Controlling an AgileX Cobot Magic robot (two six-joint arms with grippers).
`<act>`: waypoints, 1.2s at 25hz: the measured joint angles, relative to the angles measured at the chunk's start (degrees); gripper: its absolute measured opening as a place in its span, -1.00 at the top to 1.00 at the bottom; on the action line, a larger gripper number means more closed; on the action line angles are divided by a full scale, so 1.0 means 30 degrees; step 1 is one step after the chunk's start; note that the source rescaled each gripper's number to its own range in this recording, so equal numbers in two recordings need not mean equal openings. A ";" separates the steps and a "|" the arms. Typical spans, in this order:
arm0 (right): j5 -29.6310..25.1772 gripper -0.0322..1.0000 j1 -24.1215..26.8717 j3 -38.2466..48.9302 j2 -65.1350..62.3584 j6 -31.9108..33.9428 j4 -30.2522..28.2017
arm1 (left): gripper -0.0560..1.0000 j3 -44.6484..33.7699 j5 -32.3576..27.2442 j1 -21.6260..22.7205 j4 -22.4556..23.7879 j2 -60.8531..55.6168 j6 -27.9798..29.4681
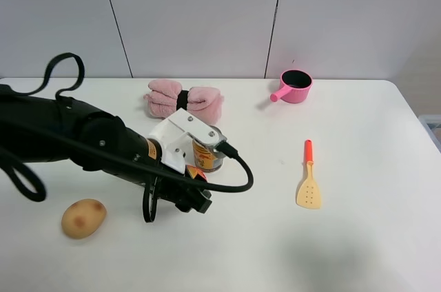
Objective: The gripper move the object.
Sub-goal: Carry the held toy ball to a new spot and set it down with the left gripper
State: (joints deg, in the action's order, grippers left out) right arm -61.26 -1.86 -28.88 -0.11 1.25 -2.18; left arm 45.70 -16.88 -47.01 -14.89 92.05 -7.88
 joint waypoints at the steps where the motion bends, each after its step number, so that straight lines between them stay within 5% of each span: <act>1: 0.0000 -1.00 0.0000 0.0000 0.0000 0.0000 0.0000 | 0.89 0.0018 -0.0027 0.0000 0.0000 -0.0436 0.0000; 18: 0.0000 -1.00 0.0000 0.0000 0.0000 0.0000 0.0000 | 0.89 0.9054 -0.1239 0.0000 0.2963 0.0305 0.0000; 30: 0.0000 -1.00 0.0000 0.0000 0.0000 0.0000 0.0000 | 0.89 1.9320 -0.7403 0.0499 0.3423 0.9130 -0.1747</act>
State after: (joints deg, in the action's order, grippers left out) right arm -61.26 -1.86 -28.88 -0.11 1.25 -2.18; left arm 103.66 -39.09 -45.52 -4.62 119.44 -13.12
